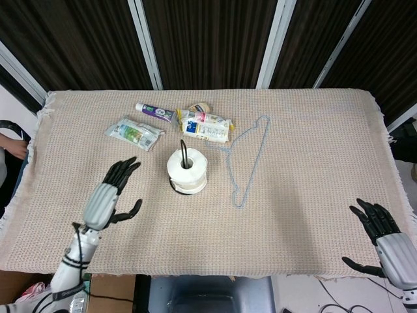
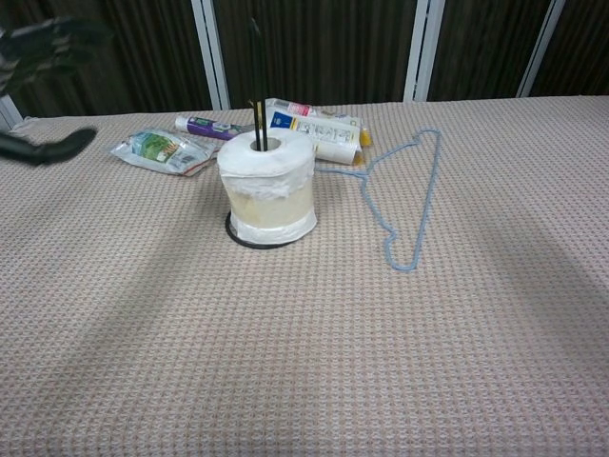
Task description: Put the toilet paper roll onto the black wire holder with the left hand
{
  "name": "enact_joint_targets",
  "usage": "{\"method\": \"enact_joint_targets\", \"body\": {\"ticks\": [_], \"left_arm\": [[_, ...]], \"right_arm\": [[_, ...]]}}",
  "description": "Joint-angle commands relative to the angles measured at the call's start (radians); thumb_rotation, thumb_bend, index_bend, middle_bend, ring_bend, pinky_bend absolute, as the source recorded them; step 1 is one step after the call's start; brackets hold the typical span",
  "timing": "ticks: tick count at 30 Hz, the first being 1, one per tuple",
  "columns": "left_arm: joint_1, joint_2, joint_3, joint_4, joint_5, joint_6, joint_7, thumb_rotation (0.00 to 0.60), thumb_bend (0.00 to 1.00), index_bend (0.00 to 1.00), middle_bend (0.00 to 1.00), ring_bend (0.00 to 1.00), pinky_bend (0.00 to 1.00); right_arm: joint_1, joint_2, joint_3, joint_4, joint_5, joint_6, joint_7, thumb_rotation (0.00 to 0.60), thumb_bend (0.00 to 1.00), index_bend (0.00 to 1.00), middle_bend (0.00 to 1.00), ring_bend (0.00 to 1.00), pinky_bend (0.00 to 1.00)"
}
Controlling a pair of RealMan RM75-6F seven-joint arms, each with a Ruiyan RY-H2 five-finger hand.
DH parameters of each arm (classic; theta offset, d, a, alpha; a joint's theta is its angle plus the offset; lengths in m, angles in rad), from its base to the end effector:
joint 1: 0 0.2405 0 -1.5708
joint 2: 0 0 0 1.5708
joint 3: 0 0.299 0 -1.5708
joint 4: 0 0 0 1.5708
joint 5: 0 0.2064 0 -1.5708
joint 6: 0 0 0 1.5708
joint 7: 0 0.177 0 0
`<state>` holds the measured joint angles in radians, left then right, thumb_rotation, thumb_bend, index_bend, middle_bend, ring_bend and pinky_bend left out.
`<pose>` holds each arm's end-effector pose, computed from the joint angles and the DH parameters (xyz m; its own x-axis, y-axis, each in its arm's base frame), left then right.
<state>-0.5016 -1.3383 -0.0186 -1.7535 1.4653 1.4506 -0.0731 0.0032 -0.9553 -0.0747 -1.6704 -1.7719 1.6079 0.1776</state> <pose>-0.1945 0.3108 0.0862 0.0139 0.0989 0.9950 0.9237 -0.3822 0.0251 -0.3186 -0.1593 0.2118 0.3270 -0.0702 0.9424 -0.9326 -0.1852 0.3098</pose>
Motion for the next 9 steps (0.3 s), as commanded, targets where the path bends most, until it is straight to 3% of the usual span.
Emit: {"method": "enact_joint_targets", "body": {"ticks": [1,3,9], "left_arm": [[0.249,0.027,0.208,0.403,0.212,0.201,-0.238,0.6,0.44,0.0,0.0,0.0,0.0],[0.278,0.036,0.228,0.467,0.211,0.199,-0.261,0.6,0.44,0.0,0.0,0.0,0.0],[0.324,0.056,0.162,0.471,0.175,0.272,-0.248,0.6,0.44,0.0,0.0,0.0,0.0]], "right_arm": [[0.005,-0.018,0.008,-0.009,0.02,-0.023,-0.039,0.6,0.2,0.0,0.0,0.0,0.0],[0.01,-0.029,0.013,-0.017,0.033,-0.041,-0.069,0.6,0.2,0.0,0.0,0.0,0.0],[0.016,-0.054,0.029,-0.035,0.069,-0.066,-0.135,0.6,0.2,0.0,0.0,0.0,0.0]]}}
